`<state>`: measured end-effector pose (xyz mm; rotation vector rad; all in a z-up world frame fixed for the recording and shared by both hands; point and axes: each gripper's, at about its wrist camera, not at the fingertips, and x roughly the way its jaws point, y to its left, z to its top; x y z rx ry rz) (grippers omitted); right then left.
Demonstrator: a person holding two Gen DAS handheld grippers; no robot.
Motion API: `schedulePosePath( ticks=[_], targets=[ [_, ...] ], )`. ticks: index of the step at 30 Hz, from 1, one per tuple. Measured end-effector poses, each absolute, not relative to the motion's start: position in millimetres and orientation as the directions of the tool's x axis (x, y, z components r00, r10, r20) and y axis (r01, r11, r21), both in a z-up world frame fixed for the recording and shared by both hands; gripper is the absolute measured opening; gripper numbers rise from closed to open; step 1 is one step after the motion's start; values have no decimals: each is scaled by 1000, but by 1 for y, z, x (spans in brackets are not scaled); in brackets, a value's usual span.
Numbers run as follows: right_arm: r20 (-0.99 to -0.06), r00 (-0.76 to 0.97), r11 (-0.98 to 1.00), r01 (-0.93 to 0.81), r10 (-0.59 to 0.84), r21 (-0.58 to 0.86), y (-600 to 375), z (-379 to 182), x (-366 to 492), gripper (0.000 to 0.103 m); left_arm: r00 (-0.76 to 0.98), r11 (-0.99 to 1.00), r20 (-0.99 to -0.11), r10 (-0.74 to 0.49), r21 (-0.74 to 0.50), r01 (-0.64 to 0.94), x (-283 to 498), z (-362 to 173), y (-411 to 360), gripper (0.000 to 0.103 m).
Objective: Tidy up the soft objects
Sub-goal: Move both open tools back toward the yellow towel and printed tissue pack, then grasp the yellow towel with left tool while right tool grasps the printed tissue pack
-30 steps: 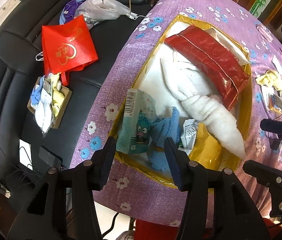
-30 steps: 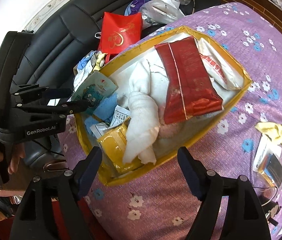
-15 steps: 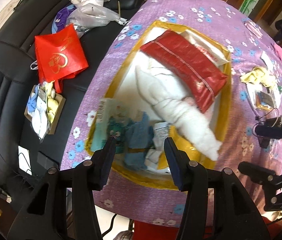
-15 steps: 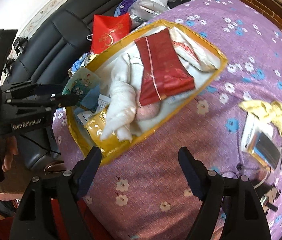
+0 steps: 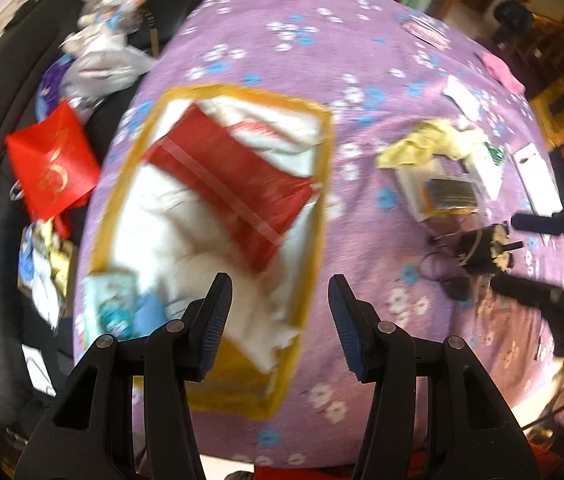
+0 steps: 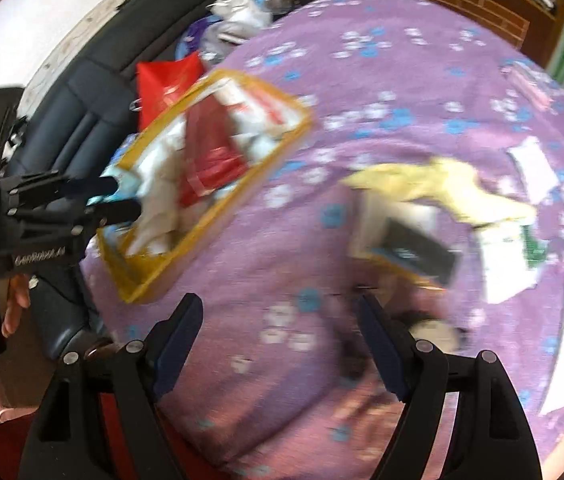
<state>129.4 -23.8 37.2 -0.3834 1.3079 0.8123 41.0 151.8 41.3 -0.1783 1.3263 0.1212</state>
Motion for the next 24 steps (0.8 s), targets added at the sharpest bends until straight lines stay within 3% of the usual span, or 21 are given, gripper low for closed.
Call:
schedulePosePath(
  ticks=[13,24],
  targets=[
    [-978,26,806,-570,208,156,-109,-3,240,79,143,995,-987,-69,-79,-68,102,12,81,50],
    [-983,-57,734,-658,174,168,-101,-47,279,79,91,993,-993,-81,-88,-76,135,1,57,50]
  ],
)
